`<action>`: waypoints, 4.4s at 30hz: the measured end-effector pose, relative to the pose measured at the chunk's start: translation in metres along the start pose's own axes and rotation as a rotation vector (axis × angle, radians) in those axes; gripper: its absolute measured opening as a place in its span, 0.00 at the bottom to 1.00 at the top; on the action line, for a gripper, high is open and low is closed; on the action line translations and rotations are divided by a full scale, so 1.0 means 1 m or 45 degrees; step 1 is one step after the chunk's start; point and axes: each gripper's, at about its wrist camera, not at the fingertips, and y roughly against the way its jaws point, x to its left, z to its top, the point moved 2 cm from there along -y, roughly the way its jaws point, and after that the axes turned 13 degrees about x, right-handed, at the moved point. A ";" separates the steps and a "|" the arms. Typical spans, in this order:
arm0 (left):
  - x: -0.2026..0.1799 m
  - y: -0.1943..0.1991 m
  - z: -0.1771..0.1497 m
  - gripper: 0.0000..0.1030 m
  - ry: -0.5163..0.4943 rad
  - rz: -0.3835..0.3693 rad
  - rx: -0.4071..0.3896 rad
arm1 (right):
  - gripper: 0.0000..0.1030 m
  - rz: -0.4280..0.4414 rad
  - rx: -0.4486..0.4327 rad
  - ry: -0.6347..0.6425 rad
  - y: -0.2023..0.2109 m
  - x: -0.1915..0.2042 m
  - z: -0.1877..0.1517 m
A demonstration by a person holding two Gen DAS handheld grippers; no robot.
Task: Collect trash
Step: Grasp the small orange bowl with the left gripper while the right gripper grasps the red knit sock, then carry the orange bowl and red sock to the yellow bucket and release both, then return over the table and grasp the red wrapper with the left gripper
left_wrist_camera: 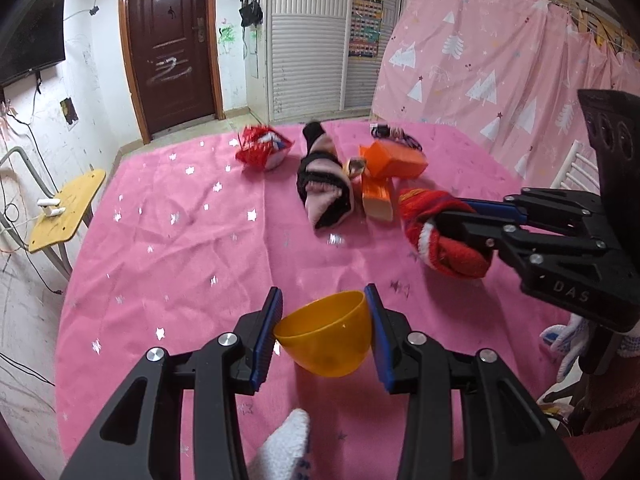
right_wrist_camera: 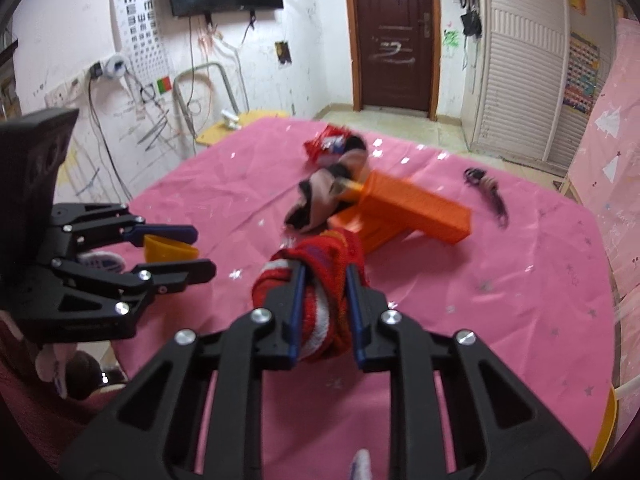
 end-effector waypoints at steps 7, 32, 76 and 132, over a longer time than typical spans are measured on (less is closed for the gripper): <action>-0.019 0.021 0.025 0.33 -0.038 0.012 -0.088 | 0.18 -0.031 -0.127 -0.098 0.037 -0.031 -0.002; -0.171 0.033 0.107 0.33 -0.348 -0.120 -0.199 | 0.18 -0.363 -0.350 -0.530 0.147 -0.193 -0.088; -0.354 -0.044 0.153 0.50 -0.457 -0.388 0.057 | 0.52 -0.432 -0.459 -0.842 0.185 -0.277 -0.156; 0.037 -0.029 0.196 0.57 0.191 0.029 -0.076 | 0.93 0.035 -0.037 -0.274 -0.019 -0.086 0.060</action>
